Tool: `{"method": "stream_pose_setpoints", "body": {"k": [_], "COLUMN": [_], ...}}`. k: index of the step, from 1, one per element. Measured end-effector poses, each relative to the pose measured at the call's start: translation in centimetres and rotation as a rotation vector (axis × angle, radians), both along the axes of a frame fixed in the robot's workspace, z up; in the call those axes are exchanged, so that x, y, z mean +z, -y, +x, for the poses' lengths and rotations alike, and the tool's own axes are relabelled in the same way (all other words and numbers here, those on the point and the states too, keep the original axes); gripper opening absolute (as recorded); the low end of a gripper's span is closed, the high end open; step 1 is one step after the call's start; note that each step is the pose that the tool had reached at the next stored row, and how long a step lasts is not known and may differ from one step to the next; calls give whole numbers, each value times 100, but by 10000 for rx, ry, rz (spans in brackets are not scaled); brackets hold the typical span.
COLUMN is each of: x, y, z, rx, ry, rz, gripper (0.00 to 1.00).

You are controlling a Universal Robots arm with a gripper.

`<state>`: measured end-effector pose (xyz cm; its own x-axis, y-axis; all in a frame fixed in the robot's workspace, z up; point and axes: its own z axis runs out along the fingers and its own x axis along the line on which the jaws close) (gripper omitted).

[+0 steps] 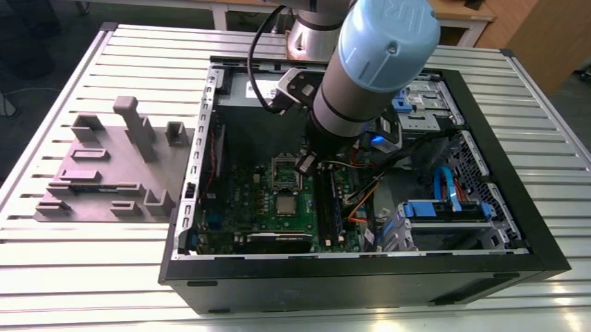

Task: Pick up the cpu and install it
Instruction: 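Close the cpu cover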

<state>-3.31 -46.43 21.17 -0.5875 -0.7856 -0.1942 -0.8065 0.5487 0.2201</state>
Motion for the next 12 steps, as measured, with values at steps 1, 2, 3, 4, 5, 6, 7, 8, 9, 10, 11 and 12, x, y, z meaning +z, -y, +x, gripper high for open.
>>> {"method": "stream_pose_setpoints", "body": {"k": [1,2,3,4,5,6,7,8,9,10,11,12], "x": [-8,-15,-21,-29,-37,-45,-52,-57,-64,-70,-75,-78], "y": [-3,-7,-13,-19,-25,-27,-30,-34,-39,-43,-49,-56], "z": [0,0,0,0,0,0,0,0,-1,-2,-2,-3], "rx": [2,4,6,8,9,11,13,13,13,13,14,14], "ry": [0,0,0,0,-1,1,2,2,3,4,5,5], "rz": [22,42,58,74,90,109,125,135,145,149,151,151], "gripper": [10,10,10,10,10,10,10,10,10,10,10,10]}}
